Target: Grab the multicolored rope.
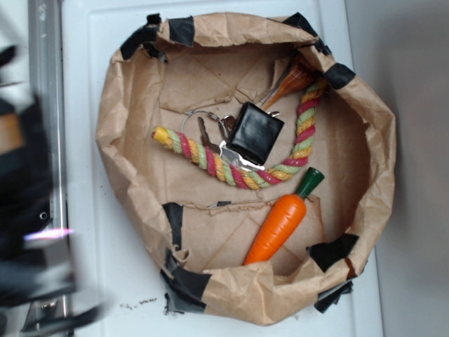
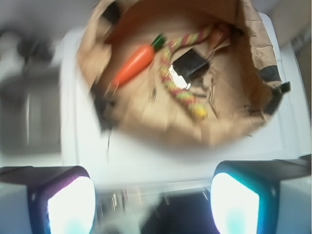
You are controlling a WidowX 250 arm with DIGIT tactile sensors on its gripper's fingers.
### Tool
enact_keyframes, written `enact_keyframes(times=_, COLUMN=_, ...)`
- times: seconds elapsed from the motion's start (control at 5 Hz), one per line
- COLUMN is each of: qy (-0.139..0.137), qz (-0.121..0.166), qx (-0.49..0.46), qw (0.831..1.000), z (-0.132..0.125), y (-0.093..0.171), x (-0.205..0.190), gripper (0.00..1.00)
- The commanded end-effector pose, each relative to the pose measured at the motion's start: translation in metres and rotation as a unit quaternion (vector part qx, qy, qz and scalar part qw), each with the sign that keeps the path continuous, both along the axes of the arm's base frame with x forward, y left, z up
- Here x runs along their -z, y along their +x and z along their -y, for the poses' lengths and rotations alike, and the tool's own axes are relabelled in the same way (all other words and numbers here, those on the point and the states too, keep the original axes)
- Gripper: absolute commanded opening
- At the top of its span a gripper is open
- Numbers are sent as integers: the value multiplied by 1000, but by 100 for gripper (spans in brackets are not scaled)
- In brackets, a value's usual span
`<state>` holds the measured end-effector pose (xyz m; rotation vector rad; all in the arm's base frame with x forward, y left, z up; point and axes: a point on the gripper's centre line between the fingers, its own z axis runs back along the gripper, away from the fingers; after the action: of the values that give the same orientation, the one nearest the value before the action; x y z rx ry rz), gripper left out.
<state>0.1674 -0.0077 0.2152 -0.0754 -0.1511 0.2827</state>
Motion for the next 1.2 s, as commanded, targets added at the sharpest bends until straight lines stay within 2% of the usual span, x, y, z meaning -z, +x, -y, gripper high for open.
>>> enact_keyframes(times=0.0, qy=2, qz=62, qx=-252, qw=966, z=-16, y=90, x=68, gripper=100)
enact_keyframes(times=0.2, qy=13, qz=61, qx=-264, qw=963, z=-26, y=114, x=96, gripper=100)
enact_keyframes(times=0.4, qy=-8, qz=49, qx=-257, qw=965, z=-43, y=138, x=123, gripper=100)
enact_keyframes(times=0.6, qy=-3, qz=28, qx=-243, qw=970, z=-55, y=150, x=135, gripper=100)
enact_keyframes(times=0.8, qy=34, qz=54, qx=-198, qw=978, z=-64, y=154, x=120, gripper=100)
enact_keyframes(times=1.0, qy=39, qz=60, qx=-198, qw=978, z=-68, y=154, x=116, gripper=100)
